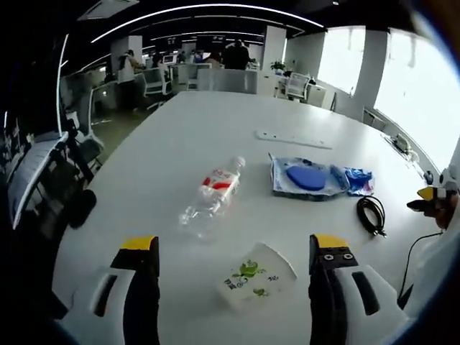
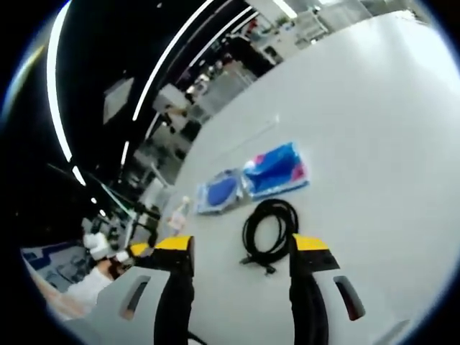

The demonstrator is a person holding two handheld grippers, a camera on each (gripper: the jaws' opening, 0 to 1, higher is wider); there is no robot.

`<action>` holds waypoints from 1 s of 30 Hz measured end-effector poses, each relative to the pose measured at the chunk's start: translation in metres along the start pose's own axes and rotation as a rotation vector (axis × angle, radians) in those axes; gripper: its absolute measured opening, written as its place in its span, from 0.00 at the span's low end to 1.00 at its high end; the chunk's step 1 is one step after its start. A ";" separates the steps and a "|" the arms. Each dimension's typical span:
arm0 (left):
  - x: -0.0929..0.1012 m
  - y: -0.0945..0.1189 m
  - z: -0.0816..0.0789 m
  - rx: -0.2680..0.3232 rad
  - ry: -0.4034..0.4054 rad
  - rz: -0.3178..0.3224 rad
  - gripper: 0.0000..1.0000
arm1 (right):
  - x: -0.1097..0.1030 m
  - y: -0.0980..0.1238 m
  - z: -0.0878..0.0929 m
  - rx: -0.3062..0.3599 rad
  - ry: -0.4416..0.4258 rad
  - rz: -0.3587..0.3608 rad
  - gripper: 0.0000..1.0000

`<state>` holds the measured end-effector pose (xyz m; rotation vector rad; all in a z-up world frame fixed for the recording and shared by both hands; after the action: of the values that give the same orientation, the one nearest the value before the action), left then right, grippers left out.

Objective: Arrange the tabletop items into an orderly group along one side of the table until the central work area is clear of visible clutter.

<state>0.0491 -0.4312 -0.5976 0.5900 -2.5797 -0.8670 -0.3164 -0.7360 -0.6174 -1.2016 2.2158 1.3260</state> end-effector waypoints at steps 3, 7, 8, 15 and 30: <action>0.000 0.003 0.003 -0.021 -0.008 0.003 0.87 | 0.000 -0.005 0.002 -0.012 -0.007 0.003 0.52; -0.005 0.001 0.008 -0.035 -0.010 0.000 0.86 | -0.003 -0.005 0.002 -0.009 0.007 -0.004 0.52; -0.005 -0.001 0.008 -0.040 -0.008 0.003 0.86 | -0.003 -0.005 0.003 -0.010 0.007 -0.003 0.52; -0.005 -0.014 -0.007 -0.072 -0.099 0.034 0.85 | 0.003 0.001 0.017 -0.018 -0.022 0.029 0.51; -0.027 -0.042 -0.029 -0.111 -0.158 0.070 0.77 | 0.008 0.013 0.020 0.001 -0.081 0.070 0.49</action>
<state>0.0965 -0.4625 -0.6083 0.4116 -2.6523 -1.0635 -0.3346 -0.7205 -0.6250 -1.0604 2.2196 1.3745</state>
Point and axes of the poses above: the point that each gripper's makers call its tool centre point, and the gripper's own axes: y roughly backward along the fingers, x roughly to its right, z roughly out of its underside, the point moved 10 cm from there along y, roughly backward along the fingers, and after that the axes turned 9 degrees about z, right-handed, at the moved point
